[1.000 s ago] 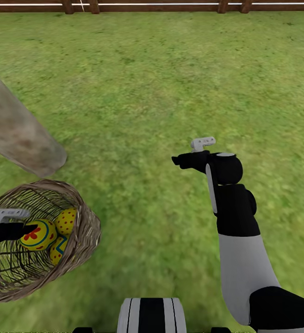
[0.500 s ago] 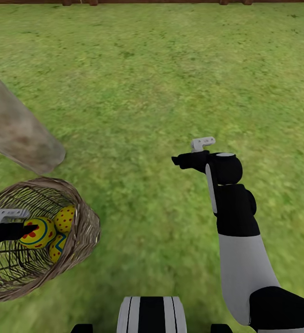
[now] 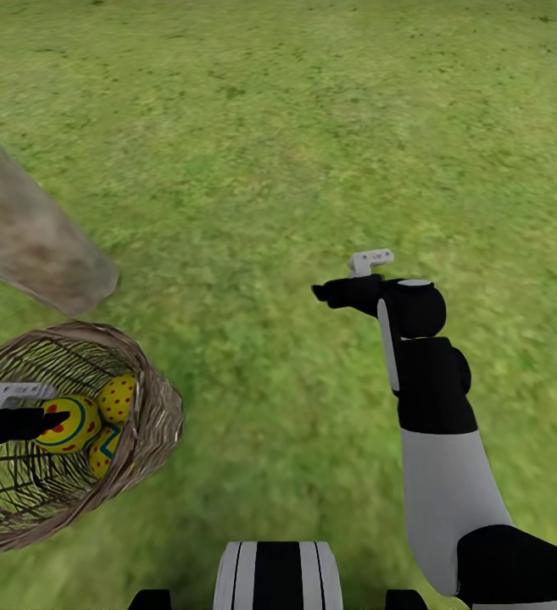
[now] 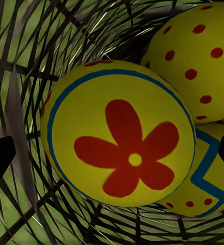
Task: Take the three Easter eggs out of the wicker basket on the lawn in the garden, then place them on the lawn next to a single tree (choose any tree) so that all three eggs are next to the same tree and none are left in the basket.
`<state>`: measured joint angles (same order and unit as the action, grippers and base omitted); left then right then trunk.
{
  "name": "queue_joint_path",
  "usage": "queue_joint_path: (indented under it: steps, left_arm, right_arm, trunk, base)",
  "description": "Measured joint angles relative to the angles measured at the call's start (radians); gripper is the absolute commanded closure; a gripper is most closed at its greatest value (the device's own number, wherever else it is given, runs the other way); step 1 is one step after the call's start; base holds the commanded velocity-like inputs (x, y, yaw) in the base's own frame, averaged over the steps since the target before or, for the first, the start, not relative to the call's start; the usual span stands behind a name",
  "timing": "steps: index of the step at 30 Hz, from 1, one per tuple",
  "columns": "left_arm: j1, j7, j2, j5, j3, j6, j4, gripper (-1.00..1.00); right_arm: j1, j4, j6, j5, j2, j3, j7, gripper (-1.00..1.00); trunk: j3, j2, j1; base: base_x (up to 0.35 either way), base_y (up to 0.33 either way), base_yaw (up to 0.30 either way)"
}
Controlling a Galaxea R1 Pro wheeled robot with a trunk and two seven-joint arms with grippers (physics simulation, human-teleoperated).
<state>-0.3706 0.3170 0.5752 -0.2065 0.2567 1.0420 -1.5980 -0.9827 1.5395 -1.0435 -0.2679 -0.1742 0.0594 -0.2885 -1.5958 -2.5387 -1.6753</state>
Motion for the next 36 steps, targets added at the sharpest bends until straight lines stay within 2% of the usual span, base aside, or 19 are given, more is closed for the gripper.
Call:
queue_joint_path:
  steps: [1,4,17,20,24,25,26,36]
  left_arm:
    - [0.000,0.000,0.000,0.000,0.000,0.000,0.000,-1.00]
    - [-0.017,0.017,0.007,0.011,0.015,-0.017,-0.017,-1.00]
    - [-0.024,0.038,0.007,0.012,0.015,-0.090,-0.048,-1.00]
    - [-0.019,0.046,-0.010,0.014,0.015,-0.107,-0.031,-1.00]
    - [-0.016,0.049,-0.033,0.016,0.015,-0.129,-0.008,-1.00]
    - [-0.016,0.049,-0.110,0.014,0.014,-0.221,0.018,-1.00]
    - [-0.016,0.049,-0.120,0.016,0.015,-0.215,0.020,-1.00]
    - [-0.015,0.052,-0.128,0.015,0.015,-0.173,0.023,-1.00]
  right_arm:
    - [0.000,0.002,0.000,0.020,0.000,0.000,0.002,-1.00]
    - [-0.016,0.018,0.000,0.039,0.003,0.017,0.005,-1.00]
    - [-0.016,0.068,0.000,0.040,0.003,0.021,0.007,-1.00]
    - [-0.013,0.051,0.000,0.029,0.019,0.008,0.019,-1.00]
    - [-0.011,0.029,0.000,0.024,0.027,-0.001,0.025,-1.00]
    - [-0.011,-0.032,0.000,0.023,0.028,-0.003,0.026,-1.00]
    - [-0.011,-0.039,0.000,0.023,0.029,-0.003,0.026,-1.00]
    - [-0.011,-0.054,0.000,0.022,0.029,-0.001,0.029,-1.00]
  trunk:
    - [0.000,0.000,0.000]
    - [0.000,0.000,0.000]
    - [0.000,0.000,0.000]
    - [0.000,0.000,0.000]
    - [0.000,0.000,0.000]
    - [0.000,0.000,0.000]
    - [0.000,0.000,0.000]
    - [0.000,0.000,0.000]
  base:
    - [0.000,0.000,0.000]
    - [0.000,0.000,0.000]
    - [0.000,0.000,0.000]
    - [0.000,0.000,0.000]
    - [0.000,0.000,0.000]
    - [0.000,0.000,0.000]
    - [0.000,0.000,0.000]
    - [0.000,0.000,0.000]
